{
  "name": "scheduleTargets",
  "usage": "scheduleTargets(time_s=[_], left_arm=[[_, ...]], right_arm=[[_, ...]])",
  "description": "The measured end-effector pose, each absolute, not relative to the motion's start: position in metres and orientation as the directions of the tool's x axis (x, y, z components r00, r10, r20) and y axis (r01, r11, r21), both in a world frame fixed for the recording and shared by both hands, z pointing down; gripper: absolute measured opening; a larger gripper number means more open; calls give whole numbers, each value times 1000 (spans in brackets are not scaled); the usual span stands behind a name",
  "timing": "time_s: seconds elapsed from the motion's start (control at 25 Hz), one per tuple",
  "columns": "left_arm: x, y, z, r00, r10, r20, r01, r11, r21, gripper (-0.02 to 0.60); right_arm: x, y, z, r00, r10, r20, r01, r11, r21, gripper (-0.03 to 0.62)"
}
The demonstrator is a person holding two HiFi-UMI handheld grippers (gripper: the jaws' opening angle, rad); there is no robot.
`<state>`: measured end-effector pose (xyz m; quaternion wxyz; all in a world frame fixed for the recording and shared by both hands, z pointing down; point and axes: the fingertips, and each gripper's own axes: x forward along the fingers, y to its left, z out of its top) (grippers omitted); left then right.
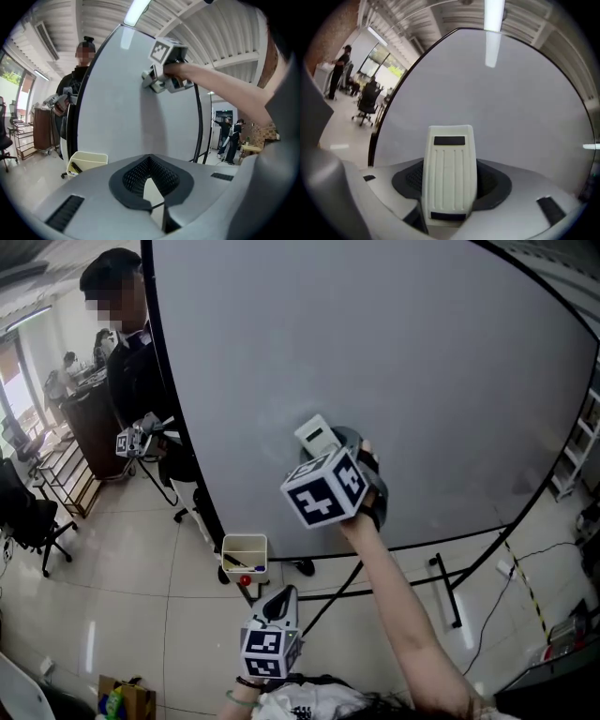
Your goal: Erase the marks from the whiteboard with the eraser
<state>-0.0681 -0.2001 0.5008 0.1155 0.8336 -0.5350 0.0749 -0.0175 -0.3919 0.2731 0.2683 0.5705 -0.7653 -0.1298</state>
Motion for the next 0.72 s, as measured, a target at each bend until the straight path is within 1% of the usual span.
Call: scheduleTargets(time_s=[0.08, 0.16, 0.2, 0.28, 0.32, 0.36, 0.44, 0.48, 0.52, 0.6, 0.72], left_arm=[[-68, -200, 505, 422, -869, 258, -907, -400, 134, -3], [-75, -203, 507, 415, -872, 260, -909, -389, 149, -3], [-78, -204, 507, 413, -873, 261, -910, -386, 151, -3], [-83, -204, 507, 404, -876, 261, -914, -378, 145, -3], [-85, -203, 507, 402, -878, 261, -915, -376, 143, -3], [-87, -202, 506, 402, -878, 260, -915, -377, 142, -3], [-88, -200, 504, 412, -874, 257, -911, -388, 141, -3], [-88, -198, 503, 413, -874, 257, -911, -389, 139, -3], [-90, -195, 504, 407, -876, 259, -913, -384, 136, -3], [-97, -184, 509, 377, -885, 272, -926, -356, 126, -3], [-108, -171, 518, 345, -892, 292, -938, -317, 139, -3]], right_arm=[[-4, -390, 227, -241, -953, 181, -865, 296, 404, 275], [-7, -394, 214, -256, -954, 157, -884, 296, 361, 275], [-12, -397, 222, -241, -958, 157, -881, 284, 378, 275], [-18, -399, 262, -175, -968, 180, -847, 241, 474, 275], [-21, -400, 290, -143, -967, 213, -821, 236, 520, 275], [-24, -400, 324, -127, -952, 279, -801, 264, 538, 275], [-33, -400, 403, -153, -871, 467, -796, 388, 465, 275], [-34, -398, 441, -174, -822, 542, -802, 438, 407, 275], [-31, -391, 473, -190, -784, 592, -809, 466, 358, 275], [-24, -366, 514, -234, -745, 625, -831, 487, 269, 275], [-24, -329, 523, -346, -727, 593, -863, 495, 104, 275]])
